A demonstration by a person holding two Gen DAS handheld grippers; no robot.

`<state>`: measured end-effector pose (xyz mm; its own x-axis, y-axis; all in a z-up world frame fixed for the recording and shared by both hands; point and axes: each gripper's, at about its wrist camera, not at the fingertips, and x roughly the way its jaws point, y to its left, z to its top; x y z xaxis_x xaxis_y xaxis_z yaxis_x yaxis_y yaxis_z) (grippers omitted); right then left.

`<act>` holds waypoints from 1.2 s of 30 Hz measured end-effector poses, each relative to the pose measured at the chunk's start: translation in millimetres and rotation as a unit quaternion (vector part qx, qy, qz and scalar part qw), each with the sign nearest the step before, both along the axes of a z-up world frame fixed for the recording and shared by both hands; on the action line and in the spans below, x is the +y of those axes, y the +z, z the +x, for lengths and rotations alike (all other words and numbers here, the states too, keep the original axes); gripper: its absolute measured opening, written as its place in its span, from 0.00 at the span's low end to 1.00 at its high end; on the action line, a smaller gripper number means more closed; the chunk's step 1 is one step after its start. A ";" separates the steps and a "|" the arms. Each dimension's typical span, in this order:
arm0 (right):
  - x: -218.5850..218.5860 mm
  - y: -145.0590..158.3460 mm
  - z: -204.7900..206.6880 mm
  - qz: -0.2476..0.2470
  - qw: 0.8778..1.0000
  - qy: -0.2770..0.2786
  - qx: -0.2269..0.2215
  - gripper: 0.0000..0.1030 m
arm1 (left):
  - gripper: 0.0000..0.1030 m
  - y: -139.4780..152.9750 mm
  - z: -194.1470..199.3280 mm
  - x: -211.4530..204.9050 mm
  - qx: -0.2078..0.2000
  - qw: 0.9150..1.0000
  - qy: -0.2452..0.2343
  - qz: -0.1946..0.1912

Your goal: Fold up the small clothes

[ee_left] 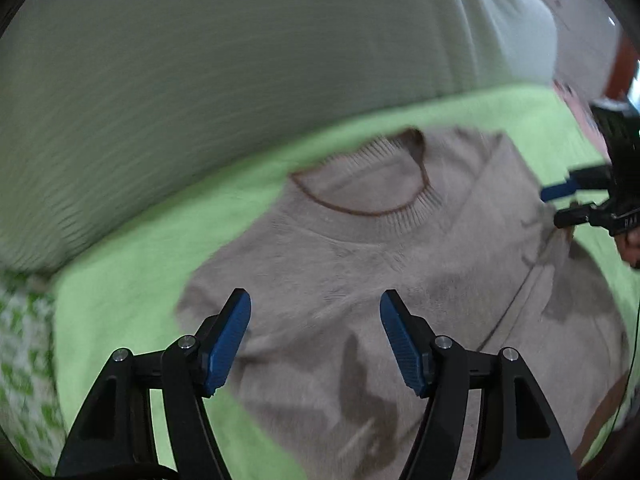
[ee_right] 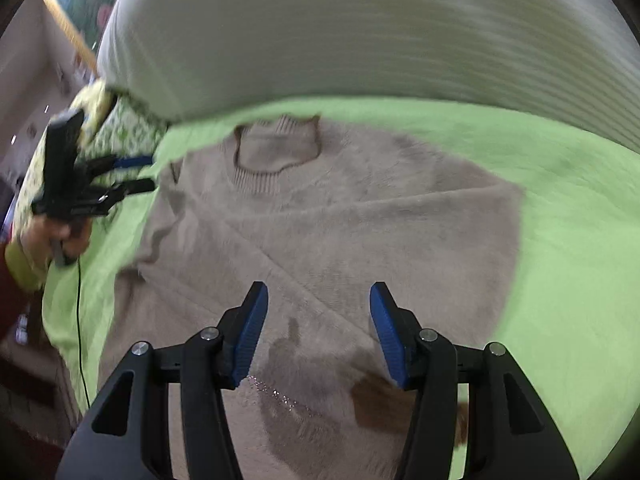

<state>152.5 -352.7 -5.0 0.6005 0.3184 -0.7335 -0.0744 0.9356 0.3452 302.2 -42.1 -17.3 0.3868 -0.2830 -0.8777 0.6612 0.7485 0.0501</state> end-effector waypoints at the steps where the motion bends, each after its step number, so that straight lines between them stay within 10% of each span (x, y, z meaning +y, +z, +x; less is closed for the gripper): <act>1: 3.4 -3.5 4.8 -0.005 1.000 0.013 0.009 0.53 | 0.66 -6.1 2.3 -3.7 0.005 1.000 -0.011 0.006; 7: 21.5 -35.3 17.0 -0.081 0.990 0.085 0.073 0.50 | 0.66 -49.1 5.1 -20.1 0.050 0.993 -0.083 0.066; 9: 23.5 -42.8 14.3 -0.091 0.987 0.100 0.084 0.33 | 0.64 -57.0 6.8 -19.7 0.061 0.991 -0.092 0.074; 12: 21.8 -43.7 5.9 -0.101 0.986 0.099 0.083 0.06 | 0.20 -56.7 8.6 -12.8 0.087 0.990 -0.102 0.051; 17: 14.5 -19.1 -8.7 -0.103 0.991 0.075 0.038 0.04 | 0.03 -39.0 2.0 11.9 0.060 0.993 -0.096 0.035; 22: 5.6 16.4 2.7 -0.112 0.993 0.028 -0.027 0.04 | 0.03 -17.5 20.5 57.2 0.051 0.998 -0.014 -0.017; 27: 5.7 -11.2 39.1 -0.104 0.994 0.001 0.020 0.05 | 0.12 -38.1 25.6 66.9 0.049 0.997 0.049 0.024; 32: -8.0 -13.0 27.2 -0.091 0.993 -0.064 0.027 0.48 | 0.35 -21.8 10.9 89.1 0.024 0.993 0.116 0.007; 36: -27.9 10.8 -20.5 -0.052 0.991 -0.119 -0.017 0.52 | 0.52 7.7 -35.3 110.3 0.003 0.988 0.152 -0.033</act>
